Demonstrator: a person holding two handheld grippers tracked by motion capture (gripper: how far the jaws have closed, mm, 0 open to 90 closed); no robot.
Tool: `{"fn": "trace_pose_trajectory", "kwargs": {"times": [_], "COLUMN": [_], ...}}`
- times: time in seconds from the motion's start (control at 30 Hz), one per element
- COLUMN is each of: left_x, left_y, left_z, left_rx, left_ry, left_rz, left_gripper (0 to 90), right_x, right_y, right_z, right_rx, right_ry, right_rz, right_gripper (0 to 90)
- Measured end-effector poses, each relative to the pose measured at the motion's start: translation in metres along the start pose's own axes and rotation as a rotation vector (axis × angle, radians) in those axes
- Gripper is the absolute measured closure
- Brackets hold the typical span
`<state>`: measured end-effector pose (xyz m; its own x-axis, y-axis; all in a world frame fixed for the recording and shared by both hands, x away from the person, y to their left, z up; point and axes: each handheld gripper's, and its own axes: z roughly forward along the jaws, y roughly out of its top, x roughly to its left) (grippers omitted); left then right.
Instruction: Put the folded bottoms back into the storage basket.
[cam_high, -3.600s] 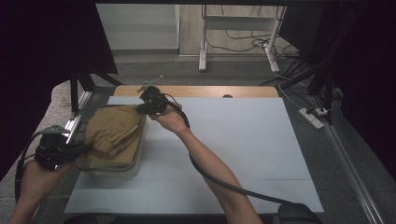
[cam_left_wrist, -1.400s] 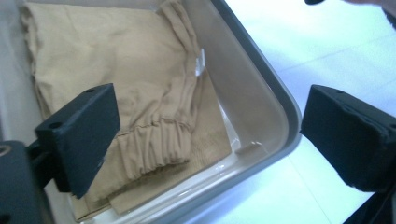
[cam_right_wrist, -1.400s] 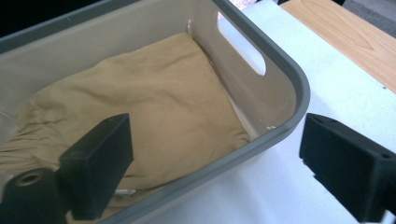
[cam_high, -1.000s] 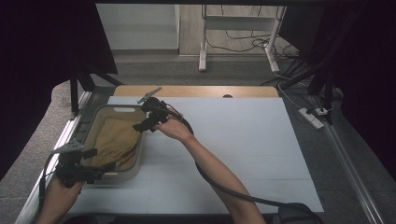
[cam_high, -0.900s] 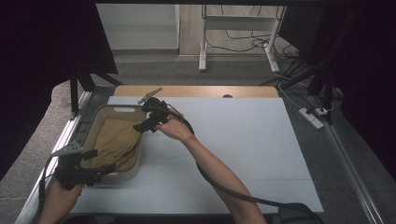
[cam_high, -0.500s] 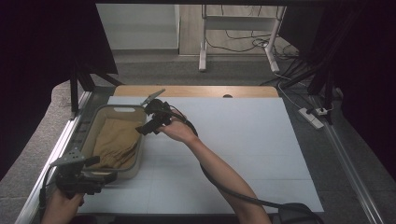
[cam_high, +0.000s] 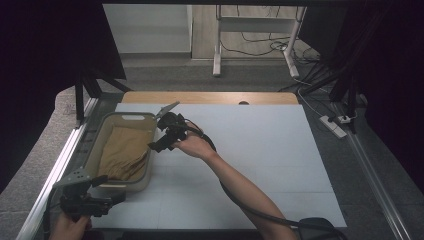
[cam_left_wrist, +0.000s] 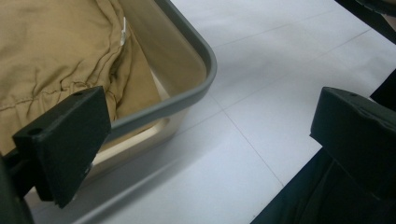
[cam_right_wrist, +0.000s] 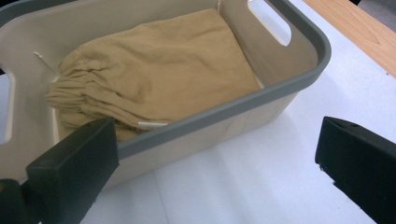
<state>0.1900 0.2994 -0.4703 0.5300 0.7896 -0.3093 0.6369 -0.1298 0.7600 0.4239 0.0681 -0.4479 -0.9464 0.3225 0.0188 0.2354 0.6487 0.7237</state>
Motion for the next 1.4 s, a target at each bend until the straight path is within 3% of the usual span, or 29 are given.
{"fn": "trace_pose_trajectory", "kwargs": {"times": [0.23,0.57,0.9,1.13,1.4], "left_x": [-0.002,-0.004,-0.009,-0.009,-0.008], "left_y": [-0.009,-0.011,-0.011,-0.012,-0.012], "left_z": [0.002,0.0,0.001,0.0,-0.001], "left_rx": [0.024,0.009,0.011,0.007,-0.007], "left_ry": [0.003,-0.006,0.012,0.016,0.01], "left_rz": [0.018,0.019,0.061,0.066,0.066], "left_gripper": [0.0,0.0,0.0,0.0,0.0], "right_x": [0.003,0.008,0.012,0.016,0.02], "right_y": [-0.011,-0.027,-0.042,-0.05,-0.062], "right_z": [-0.006,-0.023,-0.04,-0.053,-0.071], "right_rx": [-0.007,-0.022,-0.034,-0.001,-0.009], "right_ry": [0.0,-0.004,-0.017,-0.042,-0.058], "right_rz": [0.006,0.009,0.046,0.041,0.06], "right_gripper": [0.0,0.0,0.0,0.0,0.0]}}
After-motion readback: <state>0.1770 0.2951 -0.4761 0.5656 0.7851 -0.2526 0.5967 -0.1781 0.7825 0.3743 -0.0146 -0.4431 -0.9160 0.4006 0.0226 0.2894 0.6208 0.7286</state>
